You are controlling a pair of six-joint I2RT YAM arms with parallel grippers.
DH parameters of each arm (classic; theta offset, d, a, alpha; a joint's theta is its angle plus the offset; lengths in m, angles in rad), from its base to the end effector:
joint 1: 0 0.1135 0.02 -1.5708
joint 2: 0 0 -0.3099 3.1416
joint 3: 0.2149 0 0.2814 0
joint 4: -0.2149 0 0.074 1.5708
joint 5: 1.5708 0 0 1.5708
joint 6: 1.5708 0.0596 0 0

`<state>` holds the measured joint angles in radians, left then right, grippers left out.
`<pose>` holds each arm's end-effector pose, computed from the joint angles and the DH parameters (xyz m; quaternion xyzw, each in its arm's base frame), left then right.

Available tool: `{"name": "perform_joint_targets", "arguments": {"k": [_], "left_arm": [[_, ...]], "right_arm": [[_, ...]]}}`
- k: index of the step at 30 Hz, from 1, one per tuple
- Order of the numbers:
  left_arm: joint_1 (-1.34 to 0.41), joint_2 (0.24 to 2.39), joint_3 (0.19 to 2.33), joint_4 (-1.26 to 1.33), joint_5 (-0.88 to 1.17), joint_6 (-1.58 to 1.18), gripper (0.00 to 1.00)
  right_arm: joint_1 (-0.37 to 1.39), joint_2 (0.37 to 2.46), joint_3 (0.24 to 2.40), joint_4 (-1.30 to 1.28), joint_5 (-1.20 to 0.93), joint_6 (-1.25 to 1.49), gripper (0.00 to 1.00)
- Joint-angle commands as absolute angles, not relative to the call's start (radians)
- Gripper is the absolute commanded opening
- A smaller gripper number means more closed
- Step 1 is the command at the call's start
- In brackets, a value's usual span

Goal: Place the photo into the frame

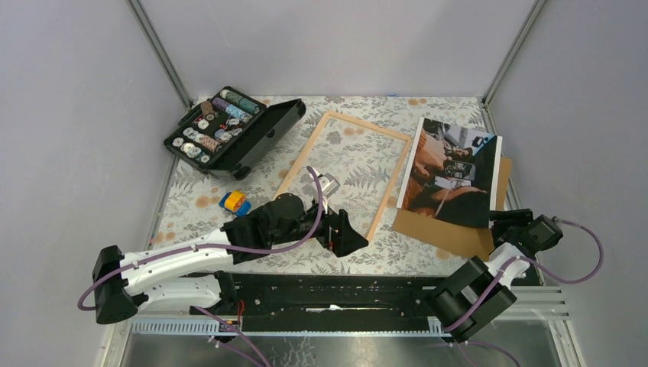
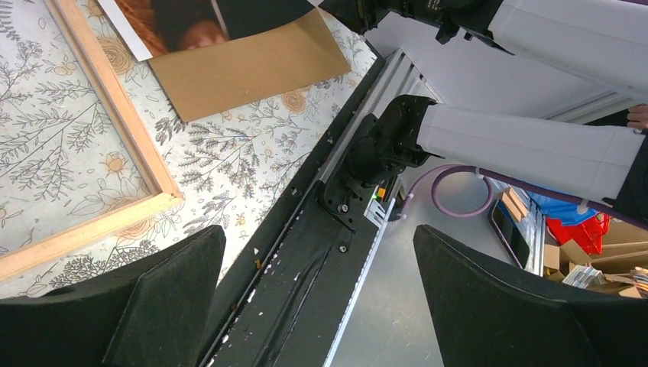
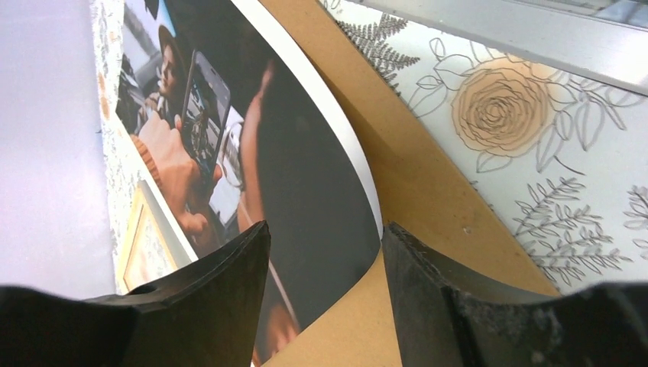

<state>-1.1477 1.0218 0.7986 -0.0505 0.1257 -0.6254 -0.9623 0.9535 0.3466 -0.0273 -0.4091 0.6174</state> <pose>0.1032 -0.2473 0.3395 0.2420 0.7586 -0.4988 0.3423 0.1363 -0.1541 0.1825 0.5560 0.6802 0.1027 0.4665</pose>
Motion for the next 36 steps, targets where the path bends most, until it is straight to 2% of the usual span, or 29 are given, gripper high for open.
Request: {"name": "perform_joint_targets", "arguments": {"k": [1,6,14,18,21,27,30,36], "left_arm": [[-1.15,1.034,0.853,0.002,0.111,-0.62,0.99],[-1.15,1.063,0.851,0.002,0.098,-0.62,0.99],[-1.151,1.096,0.858,0.007,0.076,-0.617,0.99],[-1.151,1.098,0.855,0.007,0.054,-0.614,0.99],[-1.15,1.098,0.853,0.002,0.034,-0.6,0.99],[-1.149,1.098,0.885,-0.055,-0.056,-0.56,0.99],[-1.149,1.08,0.899,-0.074,-0.113,-0.543,0.99],[-1.143,1.02,0.928,-0.088,-0.191,-0.523,0.99]], "right_arm": [[-0.965,1.014,0.311,0.173,-0.488,0.649,0.6],[-0.965,1.097,0.263,0.338,-0.523,0.704,0.44],[-0.949,1.222,0.271,0.462,-0.535,0.738,0.3],[-0.935,1.213,0.298,0.443,-0.532,0.732,0.15],[-0.898,1.133,0.345,0.348,-0.485,0.69,0.08],[-0.731,0.985,0.483,0.153,-0.392,0.592,0.06],[-0.626,0.978,0.573,0.074,-0.349,0.538,0.0],[-0.459,0.997,0.745,-0.087,-0.292,0.445,0.0]]}}
